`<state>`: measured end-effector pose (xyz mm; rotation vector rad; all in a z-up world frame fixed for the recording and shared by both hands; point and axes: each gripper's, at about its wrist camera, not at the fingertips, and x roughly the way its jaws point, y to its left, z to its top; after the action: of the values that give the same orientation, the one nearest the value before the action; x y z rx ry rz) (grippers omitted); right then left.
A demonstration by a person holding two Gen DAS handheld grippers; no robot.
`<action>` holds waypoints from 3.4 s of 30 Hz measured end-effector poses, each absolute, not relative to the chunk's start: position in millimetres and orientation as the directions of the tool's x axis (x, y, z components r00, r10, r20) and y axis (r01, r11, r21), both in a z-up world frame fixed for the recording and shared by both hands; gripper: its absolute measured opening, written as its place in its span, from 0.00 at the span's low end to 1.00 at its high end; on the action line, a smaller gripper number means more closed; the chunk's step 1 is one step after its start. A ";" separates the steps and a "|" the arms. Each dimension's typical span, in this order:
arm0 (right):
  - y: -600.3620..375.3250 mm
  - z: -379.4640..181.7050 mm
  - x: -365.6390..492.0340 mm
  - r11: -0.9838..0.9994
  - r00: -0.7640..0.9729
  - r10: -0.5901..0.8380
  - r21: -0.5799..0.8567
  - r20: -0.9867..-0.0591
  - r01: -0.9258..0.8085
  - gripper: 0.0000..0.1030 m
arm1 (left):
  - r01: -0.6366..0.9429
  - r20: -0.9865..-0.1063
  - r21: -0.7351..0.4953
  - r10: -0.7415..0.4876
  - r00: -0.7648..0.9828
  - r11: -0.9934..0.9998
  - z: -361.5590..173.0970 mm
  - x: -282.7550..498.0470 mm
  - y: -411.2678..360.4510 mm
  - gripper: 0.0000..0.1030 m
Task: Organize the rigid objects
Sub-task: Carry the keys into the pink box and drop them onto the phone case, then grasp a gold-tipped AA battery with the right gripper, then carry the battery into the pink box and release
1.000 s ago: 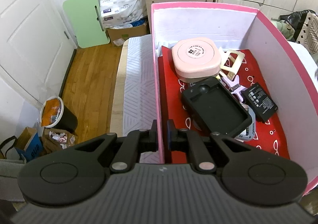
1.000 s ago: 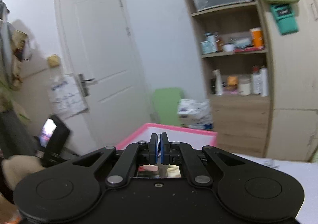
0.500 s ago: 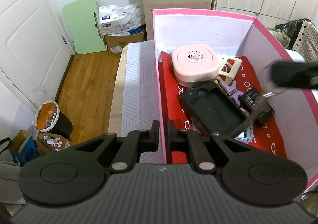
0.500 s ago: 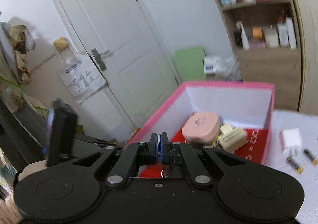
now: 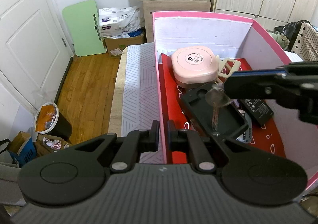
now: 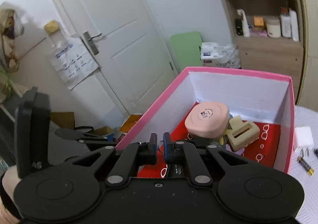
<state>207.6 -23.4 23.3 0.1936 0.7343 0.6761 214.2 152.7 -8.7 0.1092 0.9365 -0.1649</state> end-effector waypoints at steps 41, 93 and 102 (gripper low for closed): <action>-189.1 -20.0 190.8 0.949 0.694 0.314 0.205 -0.648 -0.238 0.41 | 0.229 -0.797 0.057 -0.094 0.597 0.972 -9.2 211.7 151.1 0.09; -135.5 25.7 170.4 0.965 0.757 0.187 -0.029 -0.626 -0.263 0.11 | 0.263 -0.791 0.072 -0.105 0.603 0.962 -10.6 211.4 147.9 0.09; -117.5 72.1 163.7 0.953 0.799 0.199 -0.078 -0.567 -0.293 0.11 | 0.264 -0.790 0.069 -0.108 0.603 0.962 -10.7 211.3 148.0 0.09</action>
<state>163.7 -117.5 72.1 -0.1652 0.5889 0.2654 211.3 148.0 -10.7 0.1861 0.8989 -0.2167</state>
